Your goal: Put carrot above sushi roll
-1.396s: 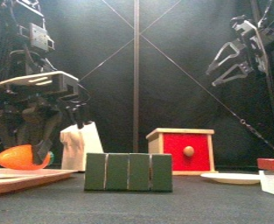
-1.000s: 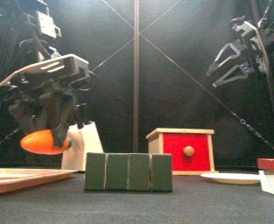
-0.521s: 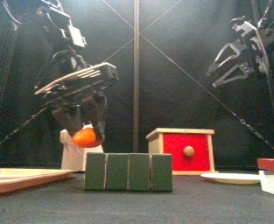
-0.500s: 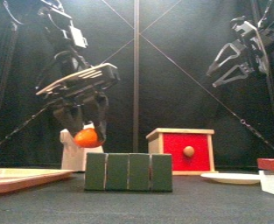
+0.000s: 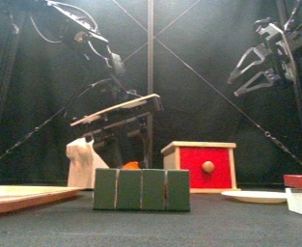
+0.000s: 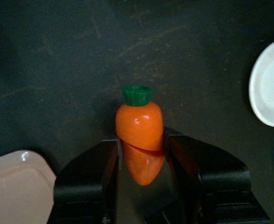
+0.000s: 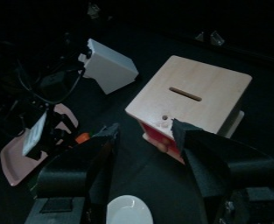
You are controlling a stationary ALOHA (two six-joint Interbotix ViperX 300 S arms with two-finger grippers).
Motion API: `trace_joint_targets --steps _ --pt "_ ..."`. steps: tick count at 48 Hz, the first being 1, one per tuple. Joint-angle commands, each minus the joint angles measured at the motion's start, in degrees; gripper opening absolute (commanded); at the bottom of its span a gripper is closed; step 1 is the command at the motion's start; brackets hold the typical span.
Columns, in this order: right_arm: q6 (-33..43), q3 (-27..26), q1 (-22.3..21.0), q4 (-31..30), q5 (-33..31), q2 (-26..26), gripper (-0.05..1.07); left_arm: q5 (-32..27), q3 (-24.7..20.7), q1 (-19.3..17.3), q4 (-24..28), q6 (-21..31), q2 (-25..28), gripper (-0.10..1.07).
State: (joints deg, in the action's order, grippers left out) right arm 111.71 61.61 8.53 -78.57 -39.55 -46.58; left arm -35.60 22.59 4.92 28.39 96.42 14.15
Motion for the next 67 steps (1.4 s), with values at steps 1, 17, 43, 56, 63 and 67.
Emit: trace_joint_targets --steps 1,17,43,56,63,67 --pt "-0.09 -0.62 -0.09 -0.35 0.0 0.09 0.85 0.35 -1.93 -0.62 -0.62 0.09 0.62 0.5" --pt "-0.09 -0.62 0.0 -0.35 0.0 0.09 0.85 0.53 -2.2 -1.05 -1.05 0.0 1.93 0.54" --pt "-0.09 -0.62 0.0 -0.35 0.0 0.09 0.85 0.09 -1.58 -0.79 0.26 -0.09 -0.18 0.9" --pt "-0.09 -0.62 -0.09 -0.35 0.0 0.09 0.85 0.09 -1.58 -0.53 0.26 -0.18 -0.62 0.9" --pt "-0.09 -0.62 -0.09 -0.35 0.0 0.09 0.85 0.09 -1.58 -0.53 0.09 -0.18 -0.7 0.9" --pt "-0.09 -0.62 -0.09 -0.35 0.0 0.09 0.85 0.09 -1.49 -0.53 0.18 -0.18 -0.7 0.9"
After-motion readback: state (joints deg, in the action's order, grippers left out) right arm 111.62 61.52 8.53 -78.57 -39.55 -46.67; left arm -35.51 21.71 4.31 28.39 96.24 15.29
